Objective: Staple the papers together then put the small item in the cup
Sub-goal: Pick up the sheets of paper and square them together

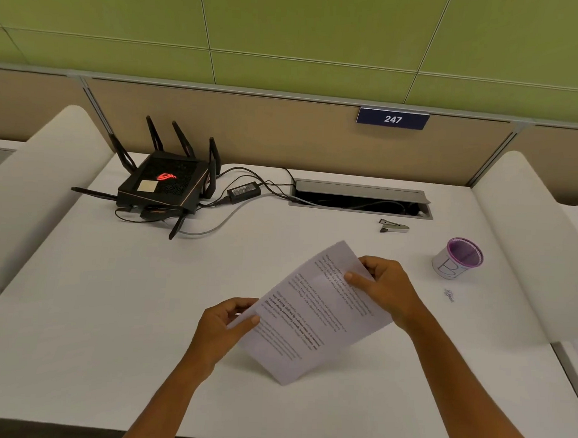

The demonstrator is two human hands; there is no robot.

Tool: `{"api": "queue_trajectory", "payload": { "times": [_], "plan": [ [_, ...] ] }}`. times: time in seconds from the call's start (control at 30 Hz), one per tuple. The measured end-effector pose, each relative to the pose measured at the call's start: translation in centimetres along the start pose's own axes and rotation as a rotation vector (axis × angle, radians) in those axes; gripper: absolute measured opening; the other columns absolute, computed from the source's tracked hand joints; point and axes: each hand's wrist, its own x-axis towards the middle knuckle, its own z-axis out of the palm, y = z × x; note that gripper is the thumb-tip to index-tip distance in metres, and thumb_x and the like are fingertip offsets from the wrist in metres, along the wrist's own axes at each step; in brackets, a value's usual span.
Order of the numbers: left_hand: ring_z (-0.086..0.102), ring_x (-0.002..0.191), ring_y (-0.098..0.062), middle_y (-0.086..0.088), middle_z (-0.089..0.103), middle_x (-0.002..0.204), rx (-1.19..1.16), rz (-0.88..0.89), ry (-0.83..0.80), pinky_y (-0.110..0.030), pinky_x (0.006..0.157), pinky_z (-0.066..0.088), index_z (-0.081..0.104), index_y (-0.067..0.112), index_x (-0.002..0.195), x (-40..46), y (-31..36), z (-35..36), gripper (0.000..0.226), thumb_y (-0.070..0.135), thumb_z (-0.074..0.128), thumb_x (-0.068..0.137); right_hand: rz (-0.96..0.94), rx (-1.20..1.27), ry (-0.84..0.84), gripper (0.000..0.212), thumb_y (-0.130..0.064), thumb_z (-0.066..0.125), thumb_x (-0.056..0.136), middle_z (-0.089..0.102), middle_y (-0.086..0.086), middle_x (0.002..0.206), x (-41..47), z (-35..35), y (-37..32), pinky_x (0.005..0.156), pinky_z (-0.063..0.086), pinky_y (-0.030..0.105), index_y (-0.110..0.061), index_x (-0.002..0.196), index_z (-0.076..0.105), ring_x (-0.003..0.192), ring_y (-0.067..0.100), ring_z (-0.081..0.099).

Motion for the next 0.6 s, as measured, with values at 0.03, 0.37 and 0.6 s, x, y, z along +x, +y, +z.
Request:
{"api": "queue_trajectory", "payload": {
  "times": [0.03,0.37,0.6],
  "plan": [
    [0.078,0.096,-0.013,0.011,0.083,0.107,0.033,0.005,-0.033,-0.020,0.073,0.062,0.078,0.026,0.116,0.0,0.2,0.2,0.024,0.017,0.080,0.093,-0.013,-0.047,-0.032,0.009,-0.029,0.075,0.094,0.081,-0.013,0.093,0.2,-0.1,-0.5,0.070,0.064,0.030,-0.030,0.103,0.078,0.076,0.013,0.078],
    [0.081,0.093,-0.015,0.009,0.083,0.103,-0.003,0.059,-0.140,-0.026,0.078,0.065,0.078,0.025,0.114,2.1,4.4,4.9,0.015,0.020,0.071,0.101,-0.099,-0.348,-0.275,0.010,-0.030,0.075,0.093,0.078,-0.011,0.096,2.5,0.2,-3.1,0.063,0.060,0.018,-0.028,0.103,0.077,0.075,0.007,0.076],
    [0.081,0.094,-0.023,0.000,0.084,0.103,-0.080,0.056,-0.101,-0.040,0.084,0.068,0.079,0.023,0.113,3.6,5.3,7.4,0.016,0.023,0.066,0.104,-0.145,-0.443,-0.319,0.008,-0.032,0.074,0.093,0.077,-0.010,0.096,3.6,0.4,-2.5,0.066,0.061,0.021,-0.028,0.099,0.076,0.074,0.013,0.075]
  ]
}}
